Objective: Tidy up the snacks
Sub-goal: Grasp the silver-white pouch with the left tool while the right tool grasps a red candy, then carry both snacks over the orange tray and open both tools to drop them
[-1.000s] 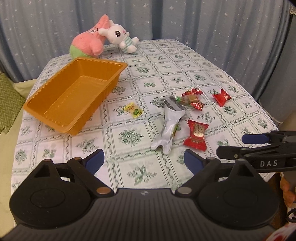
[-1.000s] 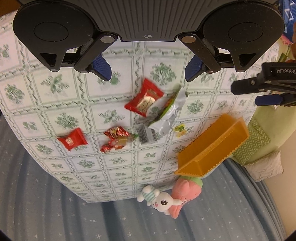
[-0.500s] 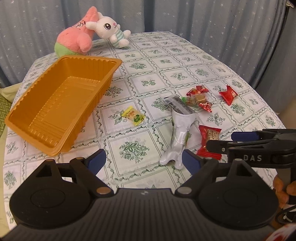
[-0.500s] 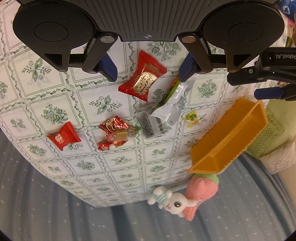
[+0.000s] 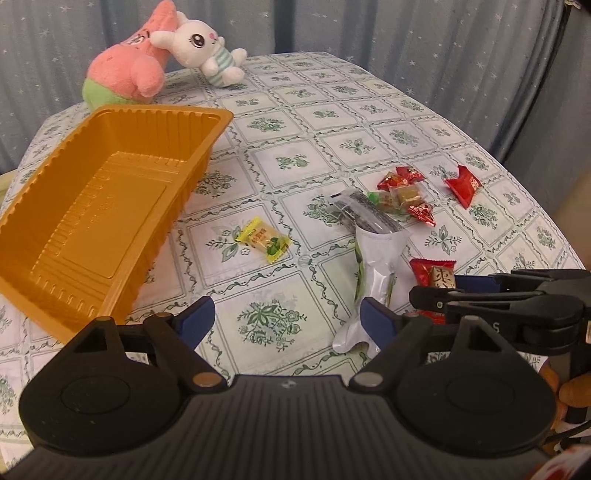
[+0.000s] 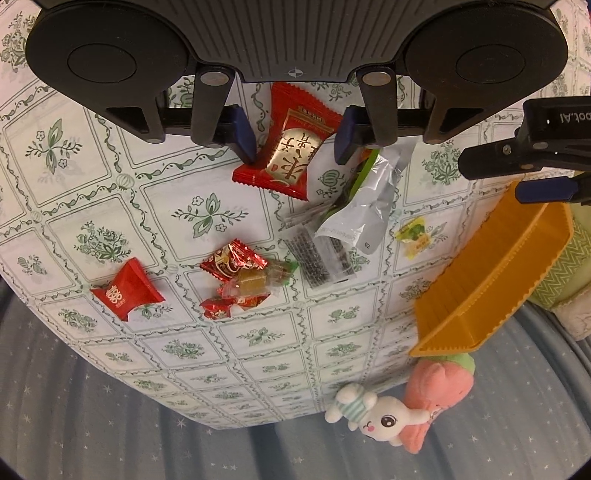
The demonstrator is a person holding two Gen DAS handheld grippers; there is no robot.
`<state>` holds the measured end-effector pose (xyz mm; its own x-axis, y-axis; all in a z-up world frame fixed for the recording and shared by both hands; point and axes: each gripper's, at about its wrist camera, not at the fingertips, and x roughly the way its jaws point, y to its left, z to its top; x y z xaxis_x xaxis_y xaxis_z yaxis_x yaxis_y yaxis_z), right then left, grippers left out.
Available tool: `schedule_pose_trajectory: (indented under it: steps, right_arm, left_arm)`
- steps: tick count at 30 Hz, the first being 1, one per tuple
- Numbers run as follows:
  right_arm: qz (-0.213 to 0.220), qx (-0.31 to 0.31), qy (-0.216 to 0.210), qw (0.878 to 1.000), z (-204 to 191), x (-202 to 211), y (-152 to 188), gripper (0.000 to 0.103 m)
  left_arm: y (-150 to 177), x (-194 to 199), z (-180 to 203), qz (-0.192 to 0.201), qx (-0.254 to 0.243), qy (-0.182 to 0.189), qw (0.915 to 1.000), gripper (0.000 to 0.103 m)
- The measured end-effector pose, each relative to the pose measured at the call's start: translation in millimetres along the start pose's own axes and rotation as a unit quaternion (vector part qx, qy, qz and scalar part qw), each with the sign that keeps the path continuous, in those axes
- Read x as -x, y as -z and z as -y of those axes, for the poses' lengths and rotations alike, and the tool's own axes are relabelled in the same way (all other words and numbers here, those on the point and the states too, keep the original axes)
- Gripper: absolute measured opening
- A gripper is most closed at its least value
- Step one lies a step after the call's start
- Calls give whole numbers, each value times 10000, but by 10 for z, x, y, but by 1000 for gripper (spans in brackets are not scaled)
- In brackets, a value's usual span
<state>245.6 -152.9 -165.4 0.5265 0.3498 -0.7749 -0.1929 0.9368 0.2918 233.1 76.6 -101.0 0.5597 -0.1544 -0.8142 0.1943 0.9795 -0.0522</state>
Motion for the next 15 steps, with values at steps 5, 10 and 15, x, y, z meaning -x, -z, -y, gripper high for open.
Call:
schedule_pose_trajectory:
  steps: [5, 10, 15]
  right_arm:
    - [-23, 27, 20, 10000, 24, -19, 0, 27]
    - [95, -123, 51, 9999, 100, 73, -34, 27]
    - [186, -305, 134, 9993, 216, 192, -69, 27]
  left_arm:
    - [-14, -91, 54, -55, -174, 177, 9997, 77]
    - [-14, -193, 165, -81, -423, 430, 9981, 63]
    - [-29, -318, 337, -99, -728, 678, 9950, 53]
